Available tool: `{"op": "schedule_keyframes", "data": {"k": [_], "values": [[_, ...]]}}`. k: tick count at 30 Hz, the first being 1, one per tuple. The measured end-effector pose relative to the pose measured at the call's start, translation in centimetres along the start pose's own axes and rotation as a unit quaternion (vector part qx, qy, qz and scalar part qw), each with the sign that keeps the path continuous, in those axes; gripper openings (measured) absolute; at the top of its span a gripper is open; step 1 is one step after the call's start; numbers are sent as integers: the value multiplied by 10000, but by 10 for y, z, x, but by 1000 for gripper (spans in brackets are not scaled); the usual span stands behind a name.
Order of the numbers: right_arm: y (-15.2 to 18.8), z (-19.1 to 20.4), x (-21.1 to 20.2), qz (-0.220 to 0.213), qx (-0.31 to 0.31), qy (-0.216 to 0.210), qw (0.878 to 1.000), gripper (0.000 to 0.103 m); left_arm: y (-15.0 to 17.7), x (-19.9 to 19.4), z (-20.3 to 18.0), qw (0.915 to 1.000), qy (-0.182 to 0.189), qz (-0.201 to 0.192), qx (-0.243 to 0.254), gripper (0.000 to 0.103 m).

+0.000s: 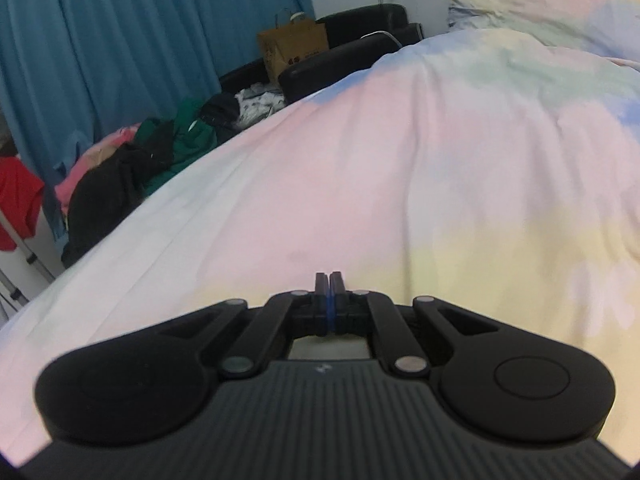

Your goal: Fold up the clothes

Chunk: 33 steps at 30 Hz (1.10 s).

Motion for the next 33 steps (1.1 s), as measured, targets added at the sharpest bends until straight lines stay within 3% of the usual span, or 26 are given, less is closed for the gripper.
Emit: {"op": "schedule_keyframes", "data": {"k": [3, 5, 8, 11, 13, 17, 21, 22, 24, 25, 29, 33], "values": [[8, -6, -32, -213, 84, -88, 9997, 5, 6, -13, 16, 9997, 177, 49, 170, 41], [18, -12, -57, -290, 197, -189, 9992, 5, 10, -29, 26, 9992, 308, 124, 241, 59], [42, -25, -106, -242, 605, -547, 9964, 6, 19, -63, 41, 9966, 758, 87, 302, 75], [66, -44, -150, -128, 1048, -811, 9911, 6, 35, -101, 65, 9927, 1178, 75, 237, 84], [81, -57, -175, -14, 1356, -971, 9860, 7, 50, -124, 87, 9909, 1336, 147, 77, 84], [92, -68, -195, 861, 1347, -1607, 9740, 7, 84, -154, 135, 9828, 1700, 436, -578, 84], [91, -94, -218, 897, 1991, -1986, 9554, 8, 100, -152, 161, 9760, 1677, 902, -1057, 84], [94, -100, -217, 974, 2243, -2063, 9474, 13, 104, -151, 166, 9737, 1666, 1025, -1172, 84], [105, -109, -209, 1186, 2563, -2033, 9375, 48, 109, -146, 175, 9687, 1678, 1192, -1388, 84], [111, -112, -204, 1275, 2694, -1982, 9337, 71, 111, -141, 177, 9666, 1720, 1193, -1480, 84], [126, -111, -180, 1406, 2843, -2073, 9254, 73, 110, -122, 182, 9627, 1820, 968, -1755, 84], [118, -104, -159, 1070, 2607, -2255, 9326, 73, 96, -106, 180, 9642, 1848, 479, -1839, 81]]}}
Point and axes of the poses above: each gripper's, at about its wrist camera, not at the fingertips, and x roughly the way its jaws point, z to its left, y to its underside, the point moved 5 cm from there along x, roughly the way its jaws point, and after that the axes turned 4 degrees about -y, right-handed, at the moved point
